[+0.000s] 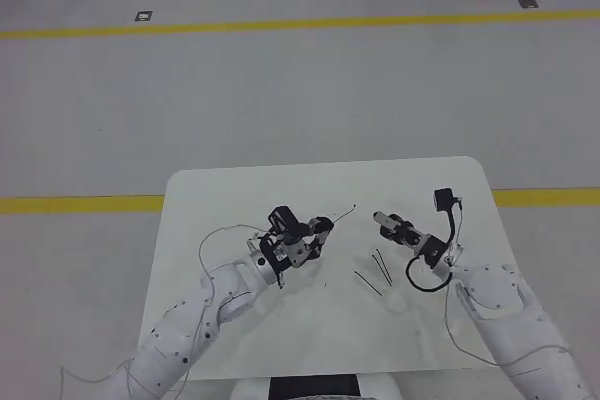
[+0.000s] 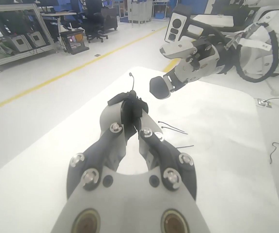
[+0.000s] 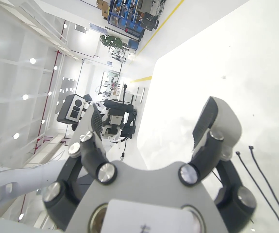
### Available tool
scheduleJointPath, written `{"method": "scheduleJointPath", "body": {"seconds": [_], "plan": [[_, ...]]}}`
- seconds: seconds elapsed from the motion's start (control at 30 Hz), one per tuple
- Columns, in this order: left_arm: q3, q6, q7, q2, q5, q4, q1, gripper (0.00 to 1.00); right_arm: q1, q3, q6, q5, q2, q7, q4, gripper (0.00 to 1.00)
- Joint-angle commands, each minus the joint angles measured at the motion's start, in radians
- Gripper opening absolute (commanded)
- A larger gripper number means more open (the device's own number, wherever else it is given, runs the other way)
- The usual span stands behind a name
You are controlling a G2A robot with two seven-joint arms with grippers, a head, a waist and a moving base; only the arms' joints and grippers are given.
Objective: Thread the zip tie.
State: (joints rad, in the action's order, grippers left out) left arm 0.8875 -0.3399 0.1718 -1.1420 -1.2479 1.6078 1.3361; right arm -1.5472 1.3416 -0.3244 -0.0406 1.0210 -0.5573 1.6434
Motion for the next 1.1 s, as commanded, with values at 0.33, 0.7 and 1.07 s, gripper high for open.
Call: {"method": "scheduleJointPath", "body": {"seconds": [0.33,0.7,1.07], "plan": [[-0.047,0.0,-0.029,0.052,0.095,0.016,-0.022,0.0,0.001,0.004,-0.016,0.025,-0.001,-0.001,0.004,1.0],[-0.069,0.0,-0.022,0.05,0.384,0.014,-0.007,0.0,0.001,0.004,-0.016,0.025,-0.001,-0.001,0.004,1.0],[-0.146,0.0,-0.254,0.145,0.832,0.041,-0.08,0.0,0.001,0.004,-0.016,0.025,-0.001,-0.001,0.004,1.0]]}}
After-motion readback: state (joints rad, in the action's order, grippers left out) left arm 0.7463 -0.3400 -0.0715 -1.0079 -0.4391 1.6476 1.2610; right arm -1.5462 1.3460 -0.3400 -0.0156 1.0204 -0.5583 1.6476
